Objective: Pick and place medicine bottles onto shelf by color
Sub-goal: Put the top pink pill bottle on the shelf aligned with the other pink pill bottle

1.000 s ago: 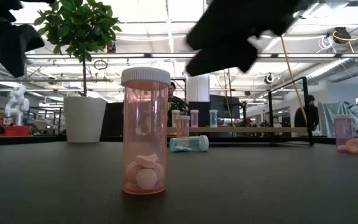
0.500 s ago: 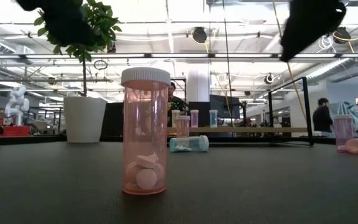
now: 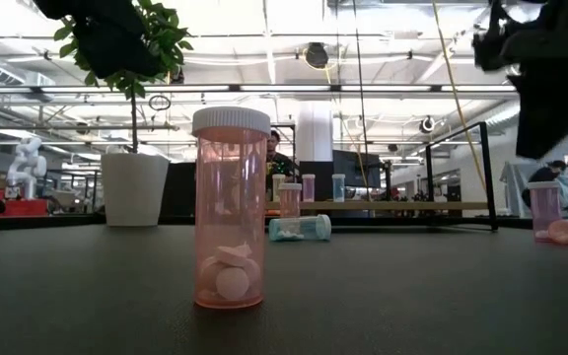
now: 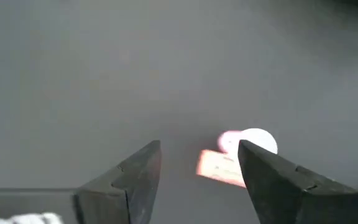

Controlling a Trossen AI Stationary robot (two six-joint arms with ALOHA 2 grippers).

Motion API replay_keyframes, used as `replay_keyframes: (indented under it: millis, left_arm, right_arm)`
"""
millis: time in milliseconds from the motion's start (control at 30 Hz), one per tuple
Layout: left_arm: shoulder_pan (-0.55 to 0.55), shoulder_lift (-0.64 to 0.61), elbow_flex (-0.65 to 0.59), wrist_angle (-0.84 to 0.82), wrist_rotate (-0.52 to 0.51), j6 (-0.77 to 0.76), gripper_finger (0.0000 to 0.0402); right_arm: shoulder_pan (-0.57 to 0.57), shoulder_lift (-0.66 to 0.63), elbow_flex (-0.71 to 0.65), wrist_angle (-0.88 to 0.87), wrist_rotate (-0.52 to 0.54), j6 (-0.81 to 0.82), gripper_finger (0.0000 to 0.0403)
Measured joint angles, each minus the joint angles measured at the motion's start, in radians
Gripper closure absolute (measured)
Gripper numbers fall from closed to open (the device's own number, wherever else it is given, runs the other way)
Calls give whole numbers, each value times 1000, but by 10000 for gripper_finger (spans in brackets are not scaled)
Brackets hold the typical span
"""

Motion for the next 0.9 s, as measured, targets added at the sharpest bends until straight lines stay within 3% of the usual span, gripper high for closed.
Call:
replay_keyframes:
  millis: [133, 300, 700, 900]
  left_arm:
    - [0, 0, 0, 0, -11, -9, 194]
    - [0, 0, 0, 2, -11, -9, 188]
    - [59, 0, 0, 17, -21, -5, 154]
    - [122, 0, 0, 58, -21, -100, 153]
  right_arm:
    - [-57, -91, -127, 60, -42, 2, 171]
    - [-87, -144, -183, 90, -45, -20, 159]
    - [-119, -150, -234, 130, -98, -76, 184]
    - [-157, -150, -236, 163, -137, 307, 185]
